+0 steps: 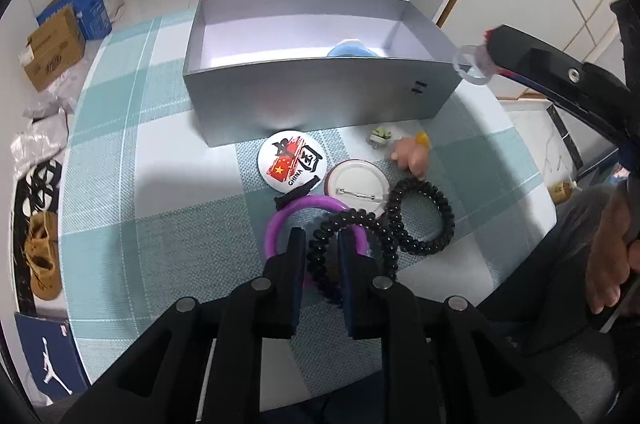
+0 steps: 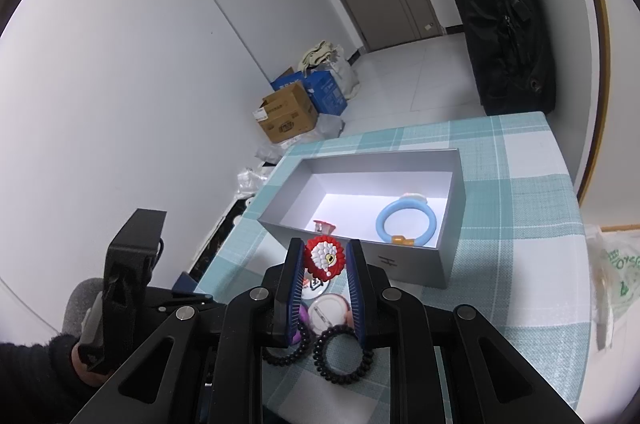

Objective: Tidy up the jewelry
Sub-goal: 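Grasp the black coiled bracelet with the left tool while the right tool holds the flower charm, then carry the black bracelet and flower charm over the box and open both tools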

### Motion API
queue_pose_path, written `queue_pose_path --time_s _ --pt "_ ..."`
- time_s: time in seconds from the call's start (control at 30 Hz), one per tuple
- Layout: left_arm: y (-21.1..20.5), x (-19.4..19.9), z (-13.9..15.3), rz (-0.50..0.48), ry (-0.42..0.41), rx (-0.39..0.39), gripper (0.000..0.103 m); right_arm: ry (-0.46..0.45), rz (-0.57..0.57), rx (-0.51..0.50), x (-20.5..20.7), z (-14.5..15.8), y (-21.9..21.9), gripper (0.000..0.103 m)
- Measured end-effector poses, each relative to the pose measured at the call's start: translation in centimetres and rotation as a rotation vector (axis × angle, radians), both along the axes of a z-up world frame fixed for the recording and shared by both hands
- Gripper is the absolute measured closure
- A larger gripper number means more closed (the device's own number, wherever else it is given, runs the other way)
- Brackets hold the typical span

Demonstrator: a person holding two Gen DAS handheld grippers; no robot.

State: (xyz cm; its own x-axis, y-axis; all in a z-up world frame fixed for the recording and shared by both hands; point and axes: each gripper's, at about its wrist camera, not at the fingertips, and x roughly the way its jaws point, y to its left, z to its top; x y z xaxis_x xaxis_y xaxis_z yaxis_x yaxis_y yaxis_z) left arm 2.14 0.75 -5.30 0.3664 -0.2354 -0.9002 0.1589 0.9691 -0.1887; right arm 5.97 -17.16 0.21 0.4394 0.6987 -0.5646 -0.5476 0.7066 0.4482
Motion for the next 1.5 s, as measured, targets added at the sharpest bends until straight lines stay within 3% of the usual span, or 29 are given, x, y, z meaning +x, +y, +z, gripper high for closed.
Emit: queue_pose_path --time_s 0.23,0.3,0.73,0.93,1.5 --pt "-0.8 0.2 -0.2 -0.038 -0.01 0.04 0.091 -0.002 -0.004 0.005 0.0 0.1 -0.1 0.083" --pt "-1.0 0.2 0.0 -0.051 -0.011 0.04 0.095 -0.004 -0.006 0.008 -0.1 0.2 -0.2 0.083" --pt "1.2 0.6 4.9 0.043 -0.135 -0.111 0.097 -0.024 0.006 0.028 0.8 1.0 -0.3 0.083" --pt "1.3 4.0 6.6 0.086 -0.182 -0.113 0.097 -0.031 0.001 0.039 2.8 1.5 0.0 0.083" --pt "1.5 9.2 4.5 0.111 -0.116 -0.145 0.097 0.089 -0.021 0.021 8.8 -1.0 1.3 0.083"
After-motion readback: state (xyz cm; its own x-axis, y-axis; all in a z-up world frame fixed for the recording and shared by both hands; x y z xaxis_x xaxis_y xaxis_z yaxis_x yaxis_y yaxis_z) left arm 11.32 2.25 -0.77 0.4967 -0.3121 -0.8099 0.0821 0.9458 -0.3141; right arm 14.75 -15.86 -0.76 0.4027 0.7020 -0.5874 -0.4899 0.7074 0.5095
